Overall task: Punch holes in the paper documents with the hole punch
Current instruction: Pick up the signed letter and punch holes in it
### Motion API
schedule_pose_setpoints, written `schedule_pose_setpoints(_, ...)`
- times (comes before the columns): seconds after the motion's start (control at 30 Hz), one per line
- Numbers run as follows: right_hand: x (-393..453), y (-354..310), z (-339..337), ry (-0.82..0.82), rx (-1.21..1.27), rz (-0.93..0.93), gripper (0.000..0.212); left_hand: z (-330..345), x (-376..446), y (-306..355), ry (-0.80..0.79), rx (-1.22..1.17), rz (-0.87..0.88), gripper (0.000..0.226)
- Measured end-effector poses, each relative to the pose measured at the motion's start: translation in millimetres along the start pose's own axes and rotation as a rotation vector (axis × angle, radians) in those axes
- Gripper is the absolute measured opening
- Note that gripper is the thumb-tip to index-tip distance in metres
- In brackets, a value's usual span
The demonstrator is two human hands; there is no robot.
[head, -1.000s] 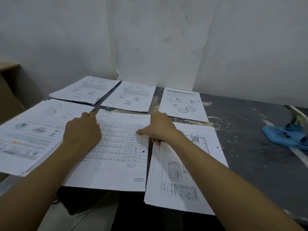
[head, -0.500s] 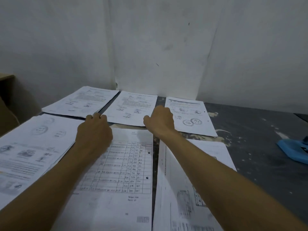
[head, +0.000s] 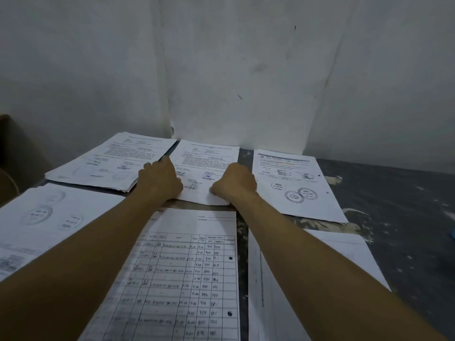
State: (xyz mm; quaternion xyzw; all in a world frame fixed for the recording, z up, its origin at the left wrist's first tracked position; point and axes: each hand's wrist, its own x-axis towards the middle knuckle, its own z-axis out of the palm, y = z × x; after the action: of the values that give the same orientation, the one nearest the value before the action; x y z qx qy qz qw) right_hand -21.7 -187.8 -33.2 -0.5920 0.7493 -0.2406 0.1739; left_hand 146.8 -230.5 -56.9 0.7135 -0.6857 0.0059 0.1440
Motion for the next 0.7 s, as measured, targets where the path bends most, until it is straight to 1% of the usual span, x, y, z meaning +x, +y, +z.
schedule_pose_setpoints(0.07,4.4,-0.1,0.9,-0.012,-0.019,0.014,0.034,2.2,4.4,2.6,-0.053,-0.017,-0.056,0.053)
schedule_pose_setpoints(0.2,12.3,-1.7,1.9,-0.039,-0.022,0.067,0.029,2.8,10.6,8.9,-0.086,-0.009,-0.130,0.066)
schedule_pose_setpoints(0.27,15.1,-0.7,1.2,-0.074,-0.010,0.096,0.032,2.0,13.9,9.5,-0.104,-0.039,-0.176,0.068)
schedule_pose_setpoints(0.33,17.6,1.7,-0.1,-0.112,0.023,0.128,0.035,0.5,19.0,6.3,-0.112,-0.103,-0.201,0.062)
schedule_pose_setpoints(0.43,19.4,3.4,-1.6,-0.143,0.073,0.157,0.036,-3.6,23.7,0.4,-0.115,-0.238,-0.203,0.039)
schedule_pose_setpoints(0.47,19.5,3.0,-2.0,-0.148,0.081,0.163,0.038,-4.7,23.9,-0.2,-0.125,-0.272,-0.198,0.035)
schedule_pose_setpoints(0.53,19.3,2.4,-2.8,-0.152,0.094,0.171,0.041,-7.1,24.2,0.5,-0.133,-0.330,-0.204,0.033)
schedule_pose_setpoints(0.63,19.4,2.8,-2.7,-0.147,0.112,0.195,0.042,-9.1,24.1,0.2,-0.144,-0.444,-0.238,0.040)
schedule_pose_setpoints(0.7,19.6,3.2,-2.9,-0.149,0.125,0.215,0.042,-6.0,25.2,-3.3,-0.125,-0.576,-0.261,0.035)
